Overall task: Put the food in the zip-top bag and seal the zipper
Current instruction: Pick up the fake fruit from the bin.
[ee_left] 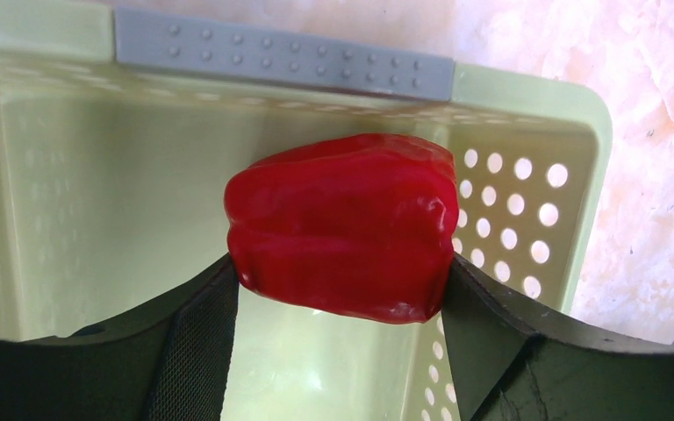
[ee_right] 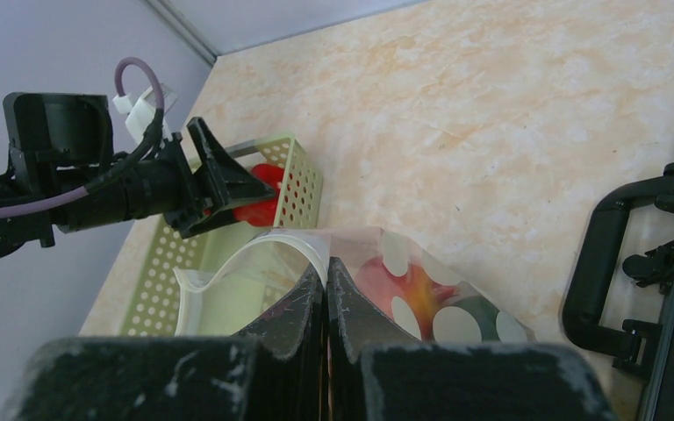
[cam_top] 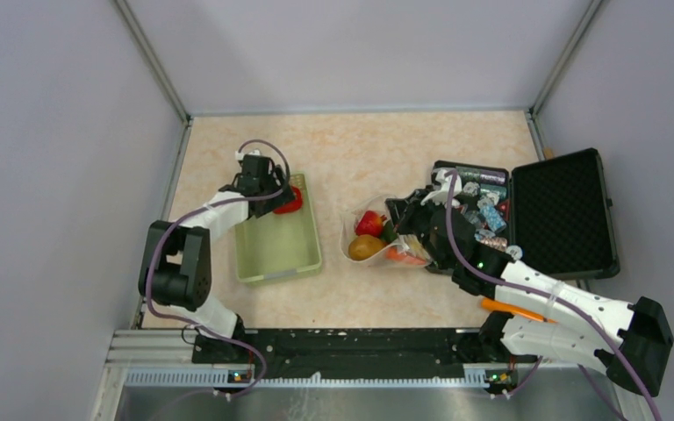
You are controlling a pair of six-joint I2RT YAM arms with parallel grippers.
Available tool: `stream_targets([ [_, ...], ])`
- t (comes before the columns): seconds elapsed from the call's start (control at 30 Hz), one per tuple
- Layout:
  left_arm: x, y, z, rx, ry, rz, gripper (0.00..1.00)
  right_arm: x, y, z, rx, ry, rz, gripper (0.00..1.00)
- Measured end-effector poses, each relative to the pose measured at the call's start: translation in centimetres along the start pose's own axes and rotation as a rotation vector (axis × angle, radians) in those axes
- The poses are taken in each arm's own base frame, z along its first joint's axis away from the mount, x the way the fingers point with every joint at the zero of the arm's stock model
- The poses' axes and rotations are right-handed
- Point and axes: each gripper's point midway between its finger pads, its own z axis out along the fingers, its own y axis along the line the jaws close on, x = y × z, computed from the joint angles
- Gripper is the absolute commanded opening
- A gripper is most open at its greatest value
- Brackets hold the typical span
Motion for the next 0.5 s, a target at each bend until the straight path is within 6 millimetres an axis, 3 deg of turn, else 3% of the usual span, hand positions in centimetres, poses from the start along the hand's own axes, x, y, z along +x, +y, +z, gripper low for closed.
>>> stream_targets([
  [0.5, 3.0, 1.7, -3.0, 0.011, 0.004, -0.019, 0.53, 0.3, 0.0, 0.2, 0.002, 0.005, -0.002, 0.0],
])
